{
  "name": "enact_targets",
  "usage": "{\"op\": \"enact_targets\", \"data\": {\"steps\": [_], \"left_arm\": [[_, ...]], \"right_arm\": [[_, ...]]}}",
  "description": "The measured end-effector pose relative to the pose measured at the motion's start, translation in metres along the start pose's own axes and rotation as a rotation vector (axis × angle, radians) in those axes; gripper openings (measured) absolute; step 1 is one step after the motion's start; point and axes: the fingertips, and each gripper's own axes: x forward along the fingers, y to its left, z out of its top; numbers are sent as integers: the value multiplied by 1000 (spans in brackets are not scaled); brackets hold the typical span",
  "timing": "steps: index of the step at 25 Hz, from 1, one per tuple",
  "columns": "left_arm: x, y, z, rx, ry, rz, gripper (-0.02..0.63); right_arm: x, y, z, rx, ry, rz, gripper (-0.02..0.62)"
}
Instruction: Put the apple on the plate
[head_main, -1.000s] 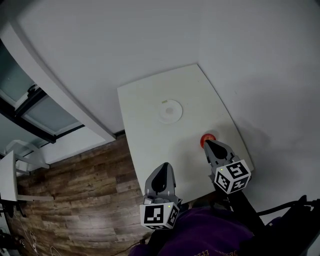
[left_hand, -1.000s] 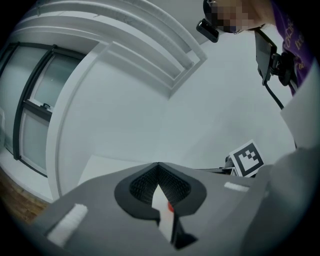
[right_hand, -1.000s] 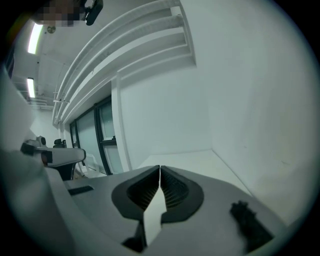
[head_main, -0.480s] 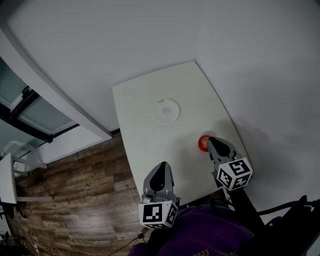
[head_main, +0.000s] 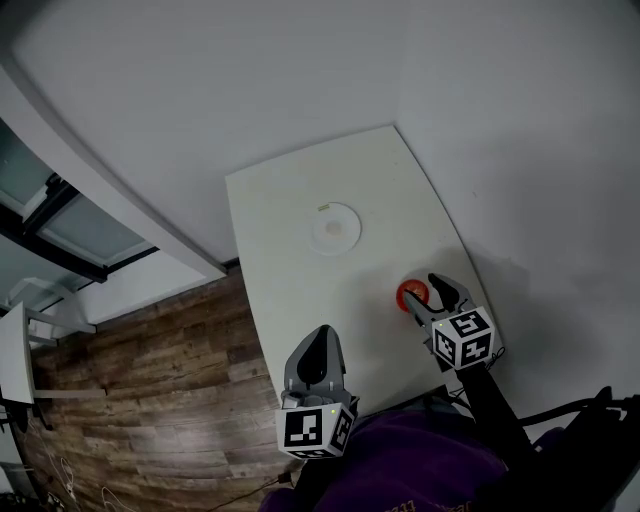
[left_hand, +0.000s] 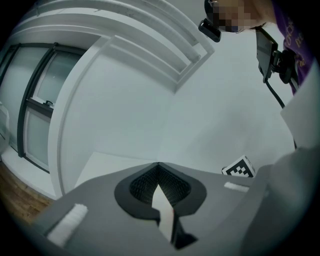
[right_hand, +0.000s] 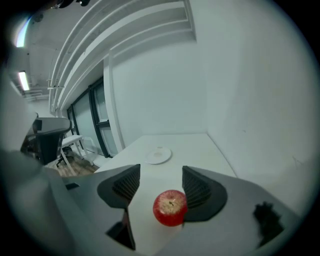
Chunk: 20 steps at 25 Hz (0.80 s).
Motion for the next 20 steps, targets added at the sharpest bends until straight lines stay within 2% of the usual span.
{"op": "enact_targets", "data": {"steps": [11, 20], "left_arm": [[4, 7, -2, 9, 8, 10, 6], [3, 12, -1, 16, 17, 23, 6]], "right_arm": [[28, -10, -45, -95, 136, -33, 363], [39, -16, -69, -83, 206, -34, 380]]}}
